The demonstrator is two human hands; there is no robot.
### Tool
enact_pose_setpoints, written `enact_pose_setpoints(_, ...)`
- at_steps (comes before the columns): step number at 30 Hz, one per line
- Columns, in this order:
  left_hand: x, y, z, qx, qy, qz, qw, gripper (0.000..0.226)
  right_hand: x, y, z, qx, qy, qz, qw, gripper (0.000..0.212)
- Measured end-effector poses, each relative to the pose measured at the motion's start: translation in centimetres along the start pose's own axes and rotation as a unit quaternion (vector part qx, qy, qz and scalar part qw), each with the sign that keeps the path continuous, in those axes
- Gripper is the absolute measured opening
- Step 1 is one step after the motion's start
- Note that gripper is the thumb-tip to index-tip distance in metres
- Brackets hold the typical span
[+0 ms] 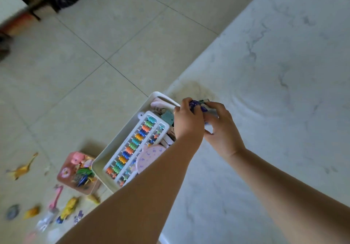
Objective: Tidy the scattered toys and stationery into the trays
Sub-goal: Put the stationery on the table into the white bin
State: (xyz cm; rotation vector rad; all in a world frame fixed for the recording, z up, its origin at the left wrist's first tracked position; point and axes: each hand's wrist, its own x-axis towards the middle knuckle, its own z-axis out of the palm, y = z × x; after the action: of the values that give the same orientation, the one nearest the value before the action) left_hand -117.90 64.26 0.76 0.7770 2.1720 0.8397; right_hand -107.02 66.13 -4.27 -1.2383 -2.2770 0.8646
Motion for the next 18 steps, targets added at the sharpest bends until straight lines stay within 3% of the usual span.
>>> enact_pose_setpoints(4,-1.0,-3.7,-5.3,0.038,-0.003,-0.008,0.999,0.035,0.5,-4.2,3.2,-0.048,-0.036,-0.038,0.997,0.034)
enact_pose_setpoints(9,-2.7,-8.1,-8.5,0.072,-0.018,-0.044,0.996,0.047,1.1,-4.5,5.9,-0.101,-0.103,-0.03,0.989,0.037)
enact_pose_setpoints(14,-4.2,-11.8,-8.0,0.137,0.017,0.026,0.99,0.036,1.7,-3.3,7.1,-0.167,-0.153,-0.099,0.969,0.041)
enact_pose_setpoints(18,-4.8,-13.1,-7.6,0.144,0.023,0.038,0.989,0.035,1.4,-2.9,6.9,-0.27,-0.237,-0.043,0.932,0.056)
